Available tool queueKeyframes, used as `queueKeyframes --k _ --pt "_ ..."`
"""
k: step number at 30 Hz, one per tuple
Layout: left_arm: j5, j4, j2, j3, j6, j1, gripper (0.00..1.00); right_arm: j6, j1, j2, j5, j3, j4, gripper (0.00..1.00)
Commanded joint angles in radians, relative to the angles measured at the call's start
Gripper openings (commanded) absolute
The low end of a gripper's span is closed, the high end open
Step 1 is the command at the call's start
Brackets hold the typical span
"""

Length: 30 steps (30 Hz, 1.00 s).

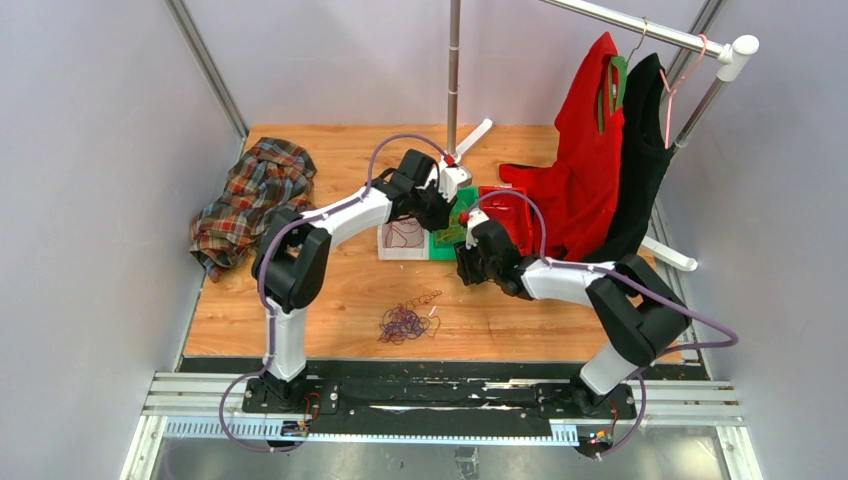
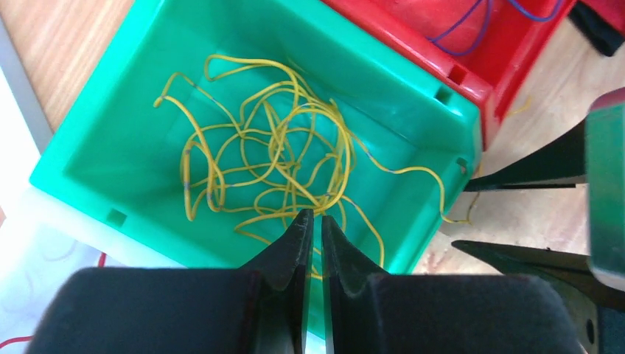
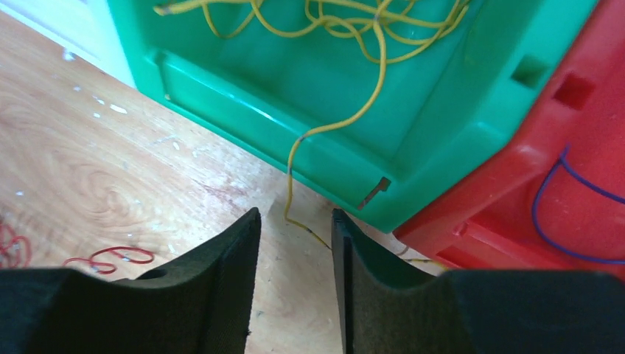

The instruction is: Untangle the cables

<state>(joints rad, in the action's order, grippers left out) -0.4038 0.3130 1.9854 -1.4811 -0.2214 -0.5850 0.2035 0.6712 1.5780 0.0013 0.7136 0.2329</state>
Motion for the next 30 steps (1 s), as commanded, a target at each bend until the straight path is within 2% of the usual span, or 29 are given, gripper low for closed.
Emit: queueKeyframes --k 1,4,8,15,18,22,30 --pt "0.058 -0.065 0.023 -0.025 -0.026 -0.003 0.11 -0.035 -0.003 0.046 0.008 -0.005 0.057 0.37" --pt "0.071 -0.089 0.036 -0.019 -0.015 -0.003 0.09 -0.018 0.004 0.051 0.005 -0.031 0.095 0.26" --pt "0.061 -0.094 0.045 -0.021 -0.002 -0.003 0.07 -0.005 0.021 0.009 0.013 -0.047 0.119 0.01" --pt "0.039 -0.113 0.011 -0.012 0.057 0.006 0.01 0.001 0.021 -0.073 0.012 0.088 -0.012 0.01" --pt "-0.027 -0.188 -0.036 0.025 0.160 0.044 0.01 -0.011 0.019 -0.030 0.026 0.179 -0.075 0.01" --pt "-0.050 -0.179 -0.065 0.045 0.149 0.047 0.01 -0.028 0.009 0.052 0.030 0.271 -0.109 0.01" --pt "-0.077 -0.176 -0.077 0.040 0.175 0.055 0.03 -0.041 -0.012 0.205 0.045 0.327 -0.070 0.01"
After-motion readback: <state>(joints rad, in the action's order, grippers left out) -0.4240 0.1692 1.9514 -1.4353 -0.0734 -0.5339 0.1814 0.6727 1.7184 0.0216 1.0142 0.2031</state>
